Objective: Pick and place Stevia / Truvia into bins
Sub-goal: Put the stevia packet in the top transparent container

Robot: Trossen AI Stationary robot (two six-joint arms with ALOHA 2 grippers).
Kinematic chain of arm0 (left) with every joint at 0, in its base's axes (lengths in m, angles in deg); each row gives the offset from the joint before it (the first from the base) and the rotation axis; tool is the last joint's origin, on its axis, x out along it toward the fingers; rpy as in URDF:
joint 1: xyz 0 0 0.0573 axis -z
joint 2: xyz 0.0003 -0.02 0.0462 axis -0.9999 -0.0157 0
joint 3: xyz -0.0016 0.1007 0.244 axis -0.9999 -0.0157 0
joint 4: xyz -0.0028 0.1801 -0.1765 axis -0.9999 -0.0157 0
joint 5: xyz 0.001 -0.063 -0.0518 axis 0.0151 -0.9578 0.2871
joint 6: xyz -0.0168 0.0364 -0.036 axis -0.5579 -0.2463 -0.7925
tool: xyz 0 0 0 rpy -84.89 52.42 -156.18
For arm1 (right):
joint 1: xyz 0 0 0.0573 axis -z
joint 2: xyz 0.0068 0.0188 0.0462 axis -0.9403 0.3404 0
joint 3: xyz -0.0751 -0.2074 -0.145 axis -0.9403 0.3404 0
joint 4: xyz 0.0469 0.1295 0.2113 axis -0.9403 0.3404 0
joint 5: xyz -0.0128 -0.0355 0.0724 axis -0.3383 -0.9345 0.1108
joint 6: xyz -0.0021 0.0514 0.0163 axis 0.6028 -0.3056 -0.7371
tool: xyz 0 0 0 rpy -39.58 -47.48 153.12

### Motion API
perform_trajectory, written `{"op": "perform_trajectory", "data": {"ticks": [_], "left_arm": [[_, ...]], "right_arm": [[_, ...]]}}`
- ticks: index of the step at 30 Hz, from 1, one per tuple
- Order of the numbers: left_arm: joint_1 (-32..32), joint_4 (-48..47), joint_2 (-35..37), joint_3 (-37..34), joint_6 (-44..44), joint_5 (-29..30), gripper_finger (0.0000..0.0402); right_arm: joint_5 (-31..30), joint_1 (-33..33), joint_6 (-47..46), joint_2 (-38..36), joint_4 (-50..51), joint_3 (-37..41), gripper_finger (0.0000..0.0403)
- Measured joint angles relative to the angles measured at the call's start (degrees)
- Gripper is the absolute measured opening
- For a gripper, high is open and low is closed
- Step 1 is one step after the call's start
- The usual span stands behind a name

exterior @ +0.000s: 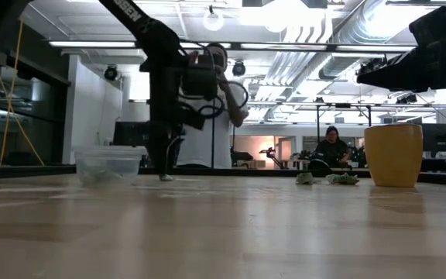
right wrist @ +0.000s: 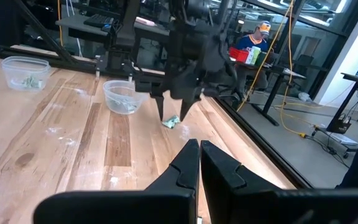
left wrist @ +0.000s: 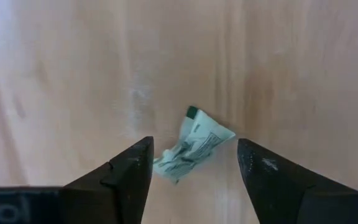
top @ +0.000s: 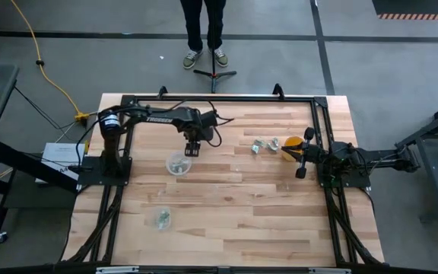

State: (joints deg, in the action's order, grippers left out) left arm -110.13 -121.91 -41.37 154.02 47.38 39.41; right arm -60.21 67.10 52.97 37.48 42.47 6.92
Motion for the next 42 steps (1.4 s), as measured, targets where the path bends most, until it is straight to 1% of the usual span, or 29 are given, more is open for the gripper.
{"op": "perform_trajectory", "data": {"ticks": [5,8,11,16,20,22,25,29,33,35,38,40,42], "left_arm": [[0.02,-0.14,-2.14,0.14,2.79,-0.20,0.0241],[0.04,-0.18,-2.39,0.20,4.24,-0.29,0.0216],[0.08,-0.37,-2.45,0.17,5.15,-0.54,0.0180],[0.10,-0.56,-2.13,0.10,5.23,-0.25,0.0109],[0.04,-1.96,-2.39,1.86,3.51,1.39,0.0053],[0.00,-4.11,-2.37,3.67,2.75,2.14,0.0031],[0.04,-10.85,-2.34,8.04,1.09,2.10,0.0029],[1.20,-20.15,-2.28,13.46,-4.05,0.66,0.0030],[4.69,-29.00,-2.23,17.53,-9.76,0.03,0.0050],[6.80,-31.78,-2.21,18.34,-11.94,0.08,0.0052],[9.70,-34.94,-2.21,18.49,-14.57,-0.37,0.0039],[11.42,-37.27,-2.21,18.49,-16.47,-2.27,0.0030],[13.03,-38.32,-2.21,18.49,-18.01,-3.48,0.0030]], "right_arm": [[0.00,-0.01,0.02,0.00,0.35,0.00,0.0007],[-0.02,-0.01,0.02,0.00,0.37,0.00,0.0007],[-1.15,-0.01,0.02,0.00,0.37,0.00,0.0007],[-2.86,-0.01,0.04,0.00,0.37,0.00,0.0007],[-3.21,-0.01,0.04,0.00,0.37,0.00,0.0007],[-3.21,-0.01,0.04,0.00,0.37,0.00,0.0007],[-3.23,-0.01,0.04,0.00,0.37,0.01,0.0007],[-3.21,-0.01,0.04,0.00,0.36,0.02,0.0007],[-3.21,-0.01,0.04,0.00,0.35,0.02,0.0007],[-3.21,-0.01,0.04,0.00,0.35,0.02,0.0007],[-3.21,-0.01,0.04,0.00,0.35,0.02,0.0007],[-3.21,-0.01,0.04,0.00,0.35,0.02,0.0007],[-3.21,-0.01,0.04,0.00,0.35,0.02,0.0007]]}}
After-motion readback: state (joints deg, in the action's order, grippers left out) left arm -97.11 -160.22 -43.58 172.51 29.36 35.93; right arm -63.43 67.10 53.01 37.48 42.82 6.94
